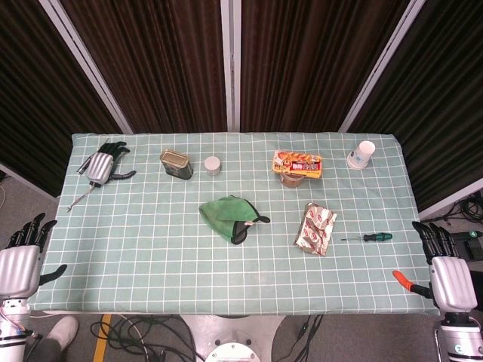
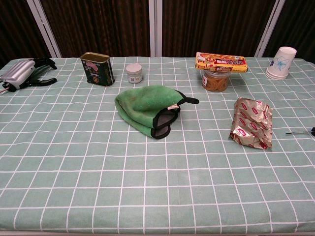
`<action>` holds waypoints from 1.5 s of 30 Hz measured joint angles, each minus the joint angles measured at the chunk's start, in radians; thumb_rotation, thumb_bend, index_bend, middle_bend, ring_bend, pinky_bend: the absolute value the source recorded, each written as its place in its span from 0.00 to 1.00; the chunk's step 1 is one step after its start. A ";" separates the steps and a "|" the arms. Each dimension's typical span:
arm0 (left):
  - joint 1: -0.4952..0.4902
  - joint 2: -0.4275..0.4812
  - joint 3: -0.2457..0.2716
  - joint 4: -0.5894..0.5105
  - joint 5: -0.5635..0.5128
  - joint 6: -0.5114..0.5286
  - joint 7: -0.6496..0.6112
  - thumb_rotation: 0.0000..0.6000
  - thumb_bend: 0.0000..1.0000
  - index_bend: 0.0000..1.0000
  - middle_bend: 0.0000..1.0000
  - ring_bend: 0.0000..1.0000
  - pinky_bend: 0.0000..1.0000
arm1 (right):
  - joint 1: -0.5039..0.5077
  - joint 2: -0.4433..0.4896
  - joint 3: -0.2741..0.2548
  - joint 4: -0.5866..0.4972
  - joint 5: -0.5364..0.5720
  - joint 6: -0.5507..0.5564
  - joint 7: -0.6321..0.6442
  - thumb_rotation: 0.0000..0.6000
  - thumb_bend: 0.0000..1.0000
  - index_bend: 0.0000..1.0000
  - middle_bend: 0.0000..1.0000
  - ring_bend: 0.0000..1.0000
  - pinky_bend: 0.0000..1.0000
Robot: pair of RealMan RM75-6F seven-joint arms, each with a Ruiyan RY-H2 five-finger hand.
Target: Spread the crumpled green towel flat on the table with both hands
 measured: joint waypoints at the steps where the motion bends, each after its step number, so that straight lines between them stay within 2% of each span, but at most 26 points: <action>1: -0.001 0.000 0.000 -0.001 -0.002 -0.004 0.002 1.00 0.06 0.22 0.18 0.16 0.23 | 0.000 0.000 0.001 0.000 -0.002 0.001 0.000 1.00 0.06 0.07 0.09 0.00 0.00; 15: -0.007 0.009 0.003 -0.022 0.010 -0.010 0.013 1.00 0.06 0.23 0.18 0.16 0.23 | 0.008 0.005 0.001 0.012 -0.022 -0.004 0.019 1.00 0.06 0.08 0.09 0.00 0.00; 20: -0.006 0.015 0.005 -0.032 0.022 -0.007 0.005 1.00 0.06 0.22 0.18 0.16 0.23 | 0.065 0.004 0.019 0.017 -0.044 -0.055 0.024 1.00 0.06 0.20 0.13 0.00 0.00; 23: -0.003 0.019 0.008 -0.040 0.024 -0.005 0.001 1.00 0.06 0.23 0.18 0.16 0.23 | 0.119 -0.004 0.036 0.022 -0.054 -0.113 0.018 1.00 0.06 0.29 0.17 0.01 0.00; 26: 0.001 0.021 0.010 -0.045 0.023 -0.001 0.004 1.00 0.06 0.23 0.18 0.16 0.23 | 0.188 -0.023 0.057 0.034 -0.054 -0.197 0.001 1.00 0.06 0.34 0.18 0.02 0.00; 32: 0.013 0.033 0.018 -0.061 0.022 0.004 -0.004 1.00 0.06 0.23 0.18 0.16 0.23 | 0.357 -0.119 0.104 0.100 -0.014 -0.411 -0.047 1.00 0.06 0.36 0.18 0.01 0.00; 36: 0.015 0.045 0.020 -0.071 0.013 -0.007 -0.020 1.00 0.06 0.23 0.18 0.16 0.23 | 0.478 -0.237 0.132 0.204 0.027 -0.528 -0.079 1.00 0.05 0.36 0.18 0.01 0.00; 45: 0.013 0.063 0.021 -0.089 0.005 -0.023 -0.040 1.00 0.06 0.23 0.18 0.16 0.23 | 0.633 -0.472 0.159 0.474 0.062 -0.634 -0.105 1.00 0.05 0.36 0.18 0.01 0.00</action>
